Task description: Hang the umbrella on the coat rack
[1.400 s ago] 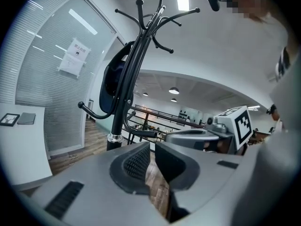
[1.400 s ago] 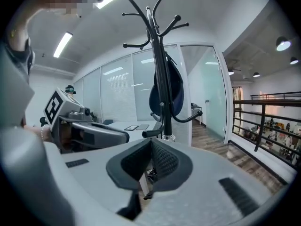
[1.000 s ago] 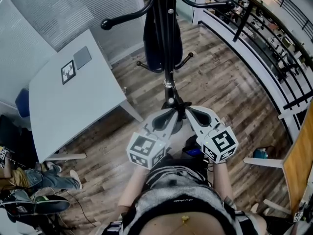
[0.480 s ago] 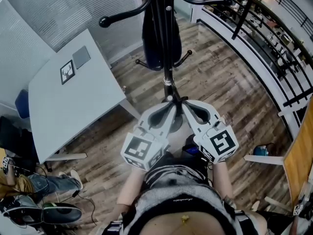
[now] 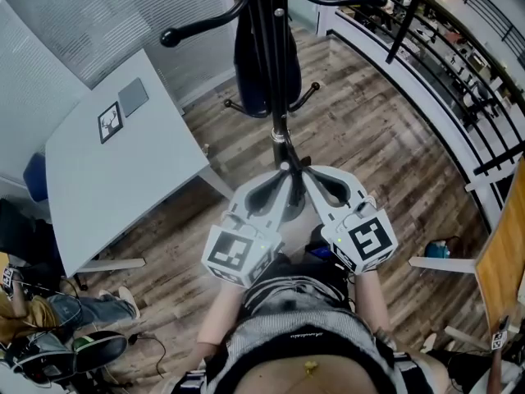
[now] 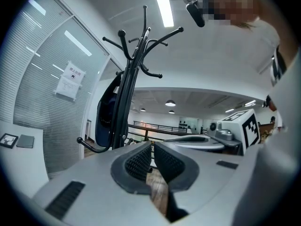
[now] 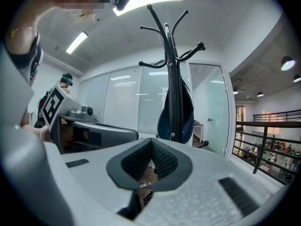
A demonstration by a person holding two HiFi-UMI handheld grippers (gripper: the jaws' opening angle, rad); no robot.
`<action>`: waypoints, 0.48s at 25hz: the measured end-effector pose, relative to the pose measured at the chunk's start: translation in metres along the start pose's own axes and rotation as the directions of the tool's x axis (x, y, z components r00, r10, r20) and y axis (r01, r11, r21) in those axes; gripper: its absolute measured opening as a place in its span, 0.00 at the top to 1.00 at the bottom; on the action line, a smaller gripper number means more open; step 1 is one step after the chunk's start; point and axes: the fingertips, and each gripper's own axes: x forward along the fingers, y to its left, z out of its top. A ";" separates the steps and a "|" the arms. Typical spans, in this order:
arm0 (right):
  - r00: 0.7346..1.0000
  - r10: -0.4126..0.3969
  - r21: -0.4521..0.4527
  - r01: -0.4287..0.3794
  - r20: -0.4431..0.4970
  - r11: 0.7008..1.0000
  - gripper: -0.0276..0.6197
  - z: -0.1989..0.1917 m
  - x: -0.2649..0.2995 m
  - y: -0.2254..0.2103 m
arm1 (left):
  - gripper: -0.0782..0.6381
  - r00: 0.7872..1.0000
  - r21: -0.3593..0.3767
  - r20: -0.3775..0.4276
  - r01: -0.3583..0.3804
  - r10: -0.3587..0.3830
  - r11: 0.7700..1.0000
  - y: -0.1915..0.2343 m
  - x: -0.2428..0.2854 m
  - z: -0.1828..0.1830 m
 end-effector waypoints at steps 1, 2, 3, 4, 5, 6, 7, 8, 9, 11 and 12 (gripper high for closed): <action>1.000 0.000 -0.002 0.000 -0.002 1.000 0.95 -0.001 0.000 0.000 | 0.87 1.000 0.000 -0.003 0.000 0.000 1.000 0.000 0.000 -0.002; 1.000 0.000 -0.004 0.000 -0.003 1.000 0.95 -0.001 -0.001 0.000 | 0.87 1.000 0.001 -0.005 -0.003 0.003 1.000 0.000 0.000 -0.003; 1.000 0.001 -0.005 -0.001 -0.004 1.000 0.95 -0.001 -0.001 0.000 | 0.87 1.000 0.002 -0.005 -0.004 0.004 1.000 0.000 0.001 -0.003; 1.000 0.002 -0.006 -0.002 -0.004 1.000 0.95 -0.001 -0.001 0.000 | 0.87 1.000 0.003 -0.002 -0.002 0.002 1.000 -0.001 0.001 -0.003; 1.000 0.004 -0.007 -0.004 -0.004 1.000 0.95 0.000 -0.001 0.000 | 0.87 1.000 0.003 -0.002 0.002 -0.002 1.000 -0.001 0.002 -0.003; 1.000 0.006 -0.008 -0.006 -0.005 1.000 0.95 0.000 -0.001 0.000 | 0.87 1.000 0.002 -0.005 0.006 -0.006 1.000 -0.002 0.002 -0.004; 1.000 0.008 -0.009 -0.008 -0.008 1.000 0.95 0.000 -0.001 0.001 | 0.87 1.000 0.001 -0.009 0.008 -0.008 1.000 -0.002 0.003 -0.005; 1.000 0.010 -0.012 -0.010 -0.012 1.000 0.95 -0.001 -0.001 0.002 | 0.87 1.000 0.000 -0.012 0.009 -0.009 1.000 -0.003 0.003 -0.006; 1.000 0.012 -0.016 -0.012 -0.016 1.000 0.95 -0.002 -0.001 0.003 | 0.87 1.000 0.000 -0.013 0.010 -0.010 1.000 -0.003 0.002 -0.007; 1.000 0.012 -0.021 -0.013 -0.022 1.000 0.95 -0.004 -0.002 0.004 | 0.87 1.000 -0.005 -0.013 0.010 -0.010 1.000 -0.004 0.002 -0.007; 1.000 0.012 -0.021 -0.012 -0.022 1.000 0.95 -0.004 -0.002 0.004 | 0.87 1.000 -0.007 -0.014 0.009 -0.009 1.000 -0.004 0.001 -0.008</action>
